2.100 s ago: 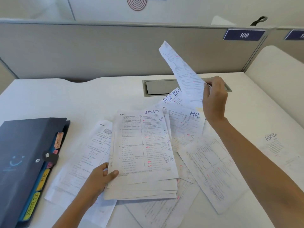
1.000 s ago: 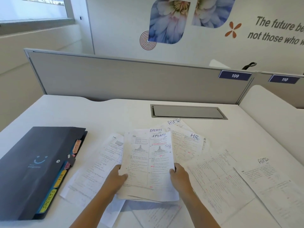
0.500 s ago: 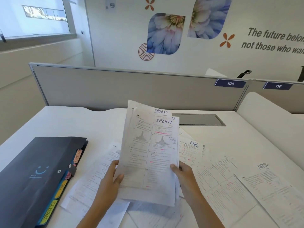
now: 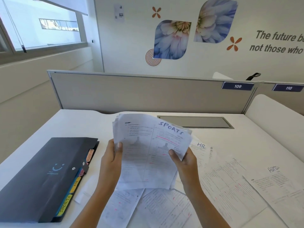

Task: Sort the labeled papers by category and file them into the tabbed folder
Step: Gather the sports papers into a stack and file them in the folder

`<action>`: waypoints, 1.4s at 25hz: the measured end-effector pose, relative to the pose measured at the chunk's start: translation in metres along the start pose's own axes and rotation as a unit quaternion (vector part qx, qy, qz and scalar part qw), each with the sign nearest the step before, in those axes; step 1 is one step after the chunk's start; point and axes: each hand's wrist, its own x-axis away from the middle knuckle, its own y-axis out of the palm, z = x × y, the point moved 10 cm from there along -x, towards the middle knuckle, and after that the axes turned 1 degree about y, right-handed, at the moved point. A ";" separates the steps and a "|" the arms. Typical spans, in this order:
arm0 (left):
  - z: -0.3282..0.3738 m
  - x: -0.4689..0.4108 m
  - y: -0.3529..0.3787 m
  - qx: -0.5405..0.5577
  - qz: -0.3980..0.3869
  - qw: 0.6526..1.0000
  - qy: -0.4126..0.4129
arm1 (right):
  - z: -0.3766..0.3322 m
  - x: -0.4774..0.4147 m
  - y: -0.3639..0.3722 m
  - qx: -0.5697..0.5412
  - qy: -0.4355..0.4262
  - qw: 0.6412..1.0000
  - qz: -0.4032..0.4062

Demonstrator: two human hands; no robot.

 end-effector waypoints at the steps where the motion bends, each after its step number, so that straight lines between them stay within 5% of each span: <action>1: 0.002 0.000 -0.001 0.001 0.000 1.000 0.008 | -0.004 0.000 0.000 0.006 -0.011 1.000 0.002; 7: 0.022 0.009 -0.019 0.050 0.069 0.995 0.052 | -0.033 0.005 -0.005 0.009 -0.080 0.997 0.019; 15: 0.019 0.012 -0.017 0.043 0.073 0.995 0.059 | -0.022 0.009 -0.004 0.017 -0.068 0.997 0.016; 22: -0.032 0.028 -0.001 0.006 0.014 1.000 -0.025 | 0.021 0.021 -0.001 0.018 -0.015 1.000 0.015; 35: -0.070 0.067 -0.004 -0.001 0.062 0.993 -0.097 | 0.046 0.046 -0.003 0.009 0.016 1.000 -0.011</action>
